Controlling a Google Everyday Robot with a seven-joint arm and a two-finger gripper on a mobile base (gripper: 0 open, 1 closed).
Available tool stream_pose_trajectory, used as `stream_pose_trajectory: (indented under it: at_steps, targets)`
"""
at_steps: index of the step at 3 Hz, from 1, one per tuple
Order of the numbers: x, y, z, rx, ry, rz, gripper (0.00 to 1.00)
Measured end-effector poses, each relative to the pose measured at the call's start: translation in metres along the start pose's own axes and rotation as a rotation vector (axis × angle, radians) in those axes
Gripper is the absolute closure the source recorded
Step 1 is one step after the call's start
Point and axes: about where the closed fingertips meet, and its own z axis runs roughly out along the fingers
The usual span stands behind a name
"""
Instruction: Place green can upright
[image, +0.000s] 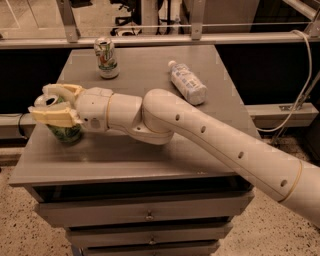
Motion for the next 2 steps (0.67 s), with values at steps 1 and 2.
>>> stream_pose_trajectory:
  at_steps: [1,2]
  targets:
    - [0.0072,0.0012,-0.0082,0.012,0.004,0.021,0.63]
    - [0.0082,0.0015,-0.0101,0.014,0.007,0.027,0.39]
